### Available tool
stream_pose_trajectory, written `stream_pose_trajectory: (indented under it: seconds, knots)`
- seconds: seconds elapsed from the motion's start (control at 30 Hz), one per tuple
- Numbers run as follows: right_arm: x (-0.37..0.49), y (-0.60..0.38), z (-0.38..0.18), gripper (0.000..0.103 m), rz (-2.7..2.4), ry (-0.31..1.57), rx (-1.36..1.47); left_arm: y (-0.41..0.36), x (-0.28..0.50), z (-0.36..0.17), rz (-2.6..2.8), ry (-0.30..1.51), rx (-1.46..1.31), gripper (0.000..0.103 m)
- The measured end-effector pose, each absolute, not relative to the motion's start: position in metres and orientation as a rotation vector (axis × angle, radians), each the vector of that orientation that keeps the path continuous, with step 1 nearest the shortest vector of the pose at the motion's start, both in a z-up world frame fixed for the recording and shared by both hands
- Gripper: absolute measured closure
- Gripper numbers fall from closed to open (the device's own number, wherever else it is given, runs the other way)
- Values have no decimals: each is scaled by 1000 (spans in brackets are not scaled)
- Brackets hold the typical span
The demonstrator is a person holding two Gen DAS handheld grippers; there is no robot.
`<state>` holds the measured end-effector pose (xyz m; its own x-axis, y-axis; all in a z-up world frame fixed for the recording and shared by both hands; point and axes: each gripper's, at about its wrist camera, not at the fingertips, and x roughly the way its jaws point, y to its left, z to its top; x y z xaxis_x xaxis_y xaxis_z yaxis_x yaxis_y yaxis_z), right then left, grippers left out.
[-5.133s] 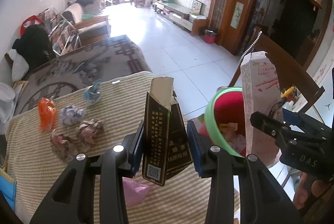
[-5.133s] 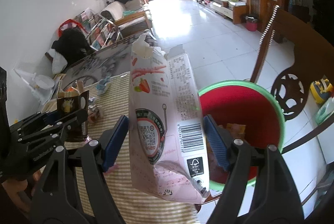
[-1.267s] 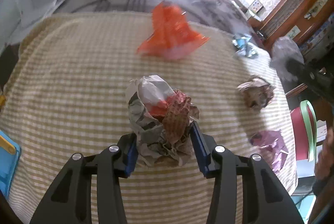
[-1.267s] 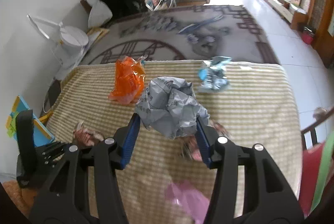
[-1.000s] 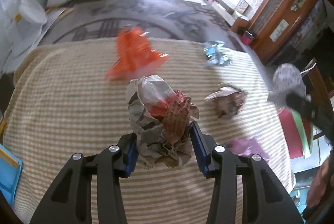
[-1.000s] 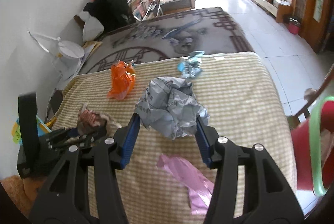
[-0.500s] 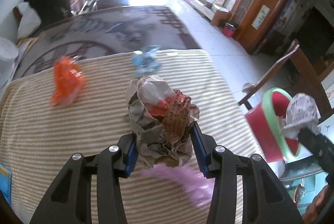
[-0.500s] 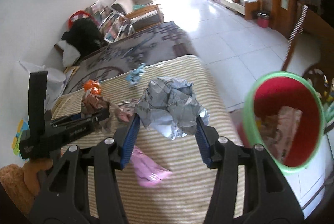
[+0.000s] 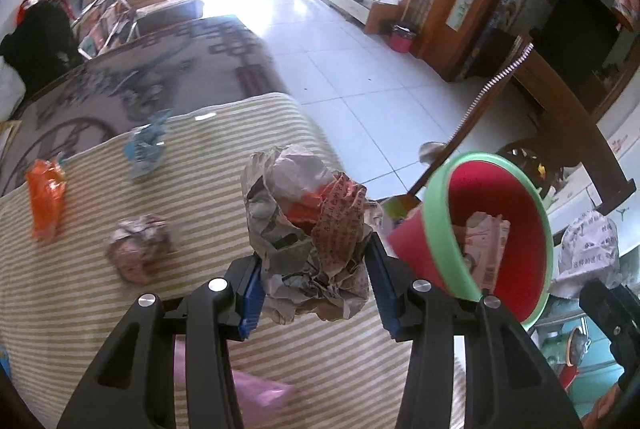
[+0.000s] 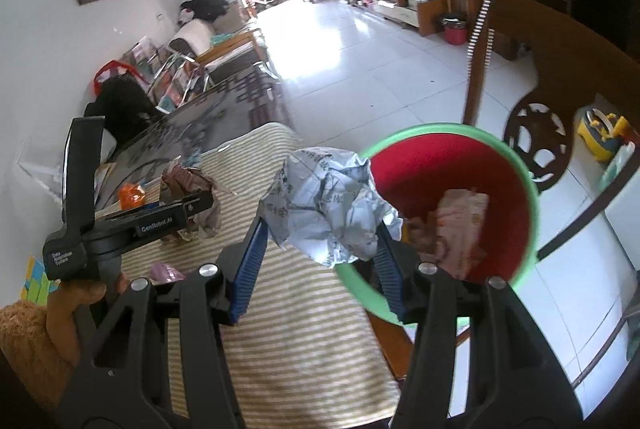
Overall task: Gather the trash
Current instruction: 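Carry the newspaper ball and foil ball over the red bin with both grippers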
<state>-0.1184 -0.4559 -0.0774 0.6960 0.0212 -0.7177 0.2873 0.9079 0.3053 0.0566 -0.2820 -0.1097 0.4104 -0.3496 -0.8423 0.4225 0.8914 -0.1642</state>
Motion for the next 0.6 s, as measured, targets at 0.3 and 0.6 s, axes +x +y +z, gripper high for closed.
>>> stream_pose_trajectory:
  seconds: [0.3,0.6]
  knots:
    - [-139,-498,-85,52,-201,789,468,-341,39,-111,-556,1051,132,59]
    - [-138,-513,-83,52,-200,774,487,-363,37,-105,-561,1045,151,59]
